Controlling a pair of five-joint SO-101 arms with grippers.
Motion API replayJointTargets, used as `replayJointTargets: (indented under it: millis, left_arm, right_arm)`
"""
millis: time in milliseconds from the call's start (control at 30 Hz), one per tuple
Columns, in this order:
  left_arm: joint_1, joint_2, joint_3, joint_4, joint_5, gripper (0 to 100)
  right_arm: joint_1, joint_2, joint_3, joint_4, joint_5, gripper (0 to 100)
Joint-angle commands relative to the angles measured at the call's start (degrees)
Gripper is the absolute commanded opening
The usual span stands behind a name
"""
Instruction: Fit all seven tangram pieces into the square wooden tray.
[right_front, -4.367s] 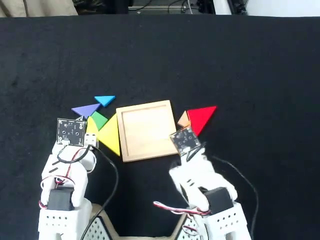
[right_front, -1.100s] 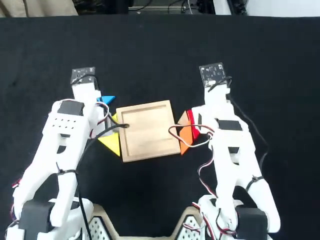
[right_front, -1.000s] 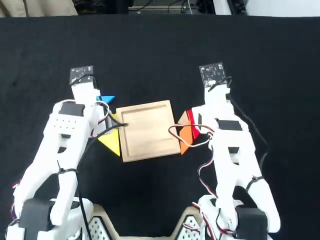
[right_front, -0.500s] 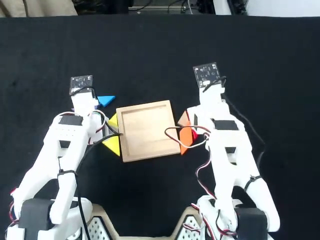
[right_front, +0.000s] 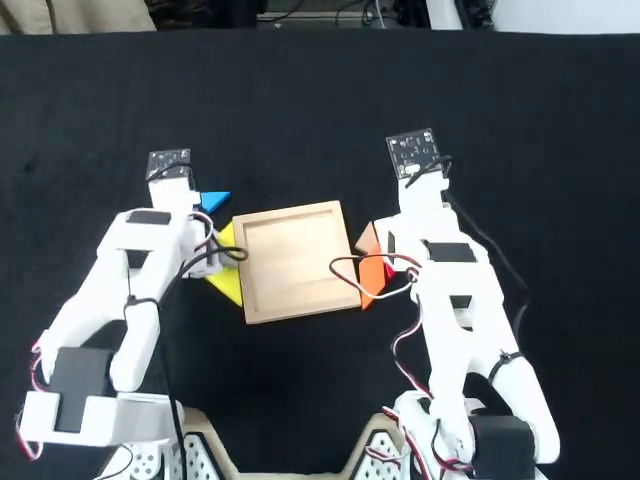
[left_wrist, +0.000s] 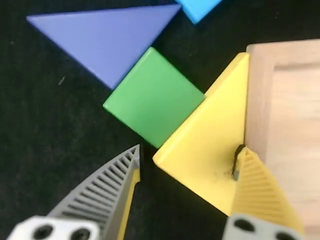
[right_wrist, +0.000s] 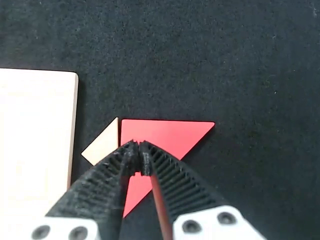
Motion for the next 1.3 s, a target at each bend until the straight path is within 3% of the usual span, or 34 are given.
replayJointTargets:
  millis: [0,700,933,1267]
  left_arm:
    - [-0.04,0.62,-3.56,0.62,-0.26,29]
    - [4.18,6.24,-9.63,2.73,-0.26,29]
    - [6.55,6.86,-9.98,2.73,-0.7,15]
    - [6.73,6.86,-11.21,2.73,-0.35,13]
  right_arm:
    - [-1.14,-0.48,-0.48,-1.23,0.0,1.2]
    - [-1.14,-0.4,-0.48,-1.23,0.0,1.2]
    - [-1.23,-0.31,-0.48,-1.23,0.0,1.2]
    - [-1.23,-0.22,-0.48,-1.23,0.09,1.2]
